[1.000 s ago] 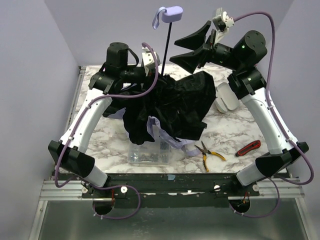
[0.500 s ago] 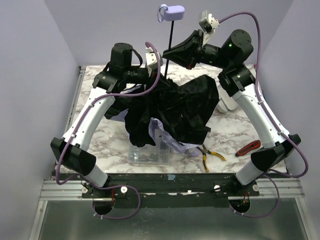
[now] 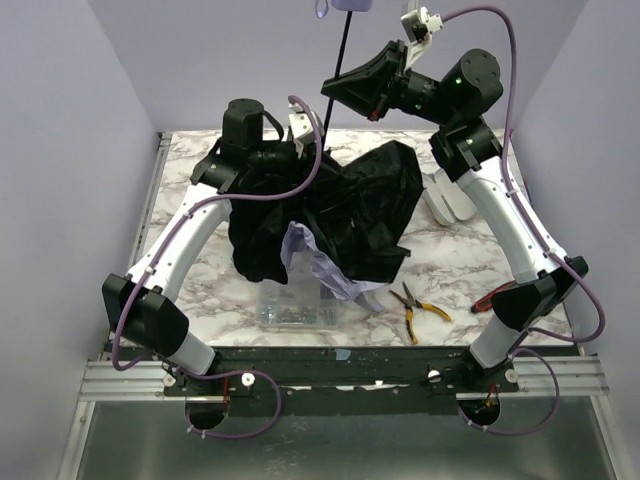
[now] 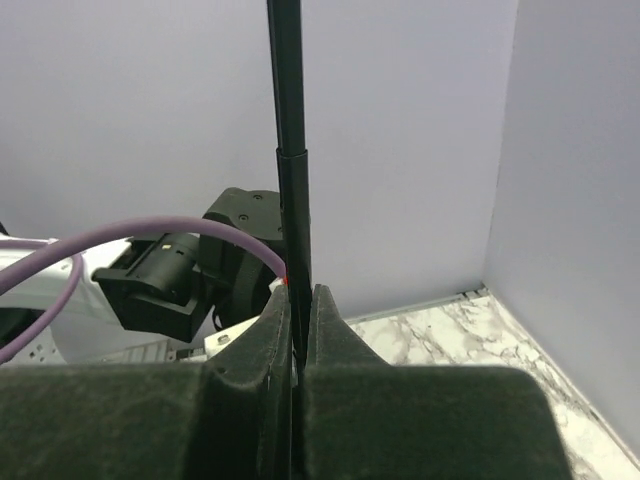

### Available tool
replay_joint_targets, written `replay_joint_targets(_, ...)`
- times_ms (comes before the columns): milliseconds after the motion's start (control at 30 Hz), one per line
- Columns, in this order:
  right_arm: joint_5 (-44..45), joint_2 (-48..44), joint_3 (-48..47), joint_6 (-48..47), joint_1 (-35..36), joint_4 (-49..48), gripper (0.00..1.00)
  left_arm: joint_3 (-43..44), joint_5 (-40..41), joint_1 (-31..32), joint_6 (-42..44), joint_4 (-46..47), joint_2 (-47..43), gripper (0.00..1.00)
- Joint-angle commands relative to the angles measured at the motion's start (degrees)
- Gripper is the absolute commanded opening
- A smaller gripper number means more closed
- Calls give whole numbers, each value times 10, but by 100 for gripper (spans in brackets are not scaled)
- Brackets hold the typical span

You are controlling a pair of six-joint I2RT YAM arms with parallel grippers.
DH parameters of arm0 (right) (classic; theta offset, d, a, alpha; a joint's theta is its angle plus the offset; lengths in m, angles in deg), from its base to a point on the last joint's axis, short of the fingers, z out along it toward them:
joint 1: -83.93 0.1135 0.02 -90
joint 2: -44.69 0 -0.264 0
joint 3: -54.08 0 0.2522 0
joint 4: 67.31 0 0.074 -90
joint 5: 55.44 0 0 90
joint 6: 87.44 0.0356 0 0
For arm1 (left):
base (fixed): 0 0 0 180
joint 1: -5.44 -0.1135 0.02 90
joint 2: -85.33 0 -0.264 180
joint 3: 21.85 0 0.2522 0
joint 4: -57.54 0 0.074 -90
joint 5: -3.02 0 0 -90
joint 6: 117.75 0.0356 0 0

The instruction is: Open the umbrella

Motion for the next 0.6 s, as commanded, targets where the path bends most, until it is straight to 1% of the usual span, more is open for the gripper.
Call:
replay_joint_targets(0, 28, -1, -54, 45, -1, -67, 1, -8, 25, -18, 13, 24, 11, 32)
replay_joint_targets(167, 49, 1, -73, 38, -1, -63, 1, -30, 28, -43, 38, 5, 14, 27)
replay_joint_targets(267, 65, 2, -82, 30, -2, -64, 1, -41, 49, -50, 85, -24, 14, 24)
replay_joint_targets(400, 73, 9, -106, 25, -6, -64, 1, -56, 79, -56, 155, -71, 14, 24)
replay_joint_targets(567, 80, 14, -126, 26, -12, -70, 1, -65, 94, -77, 183, -101, 23, 24)
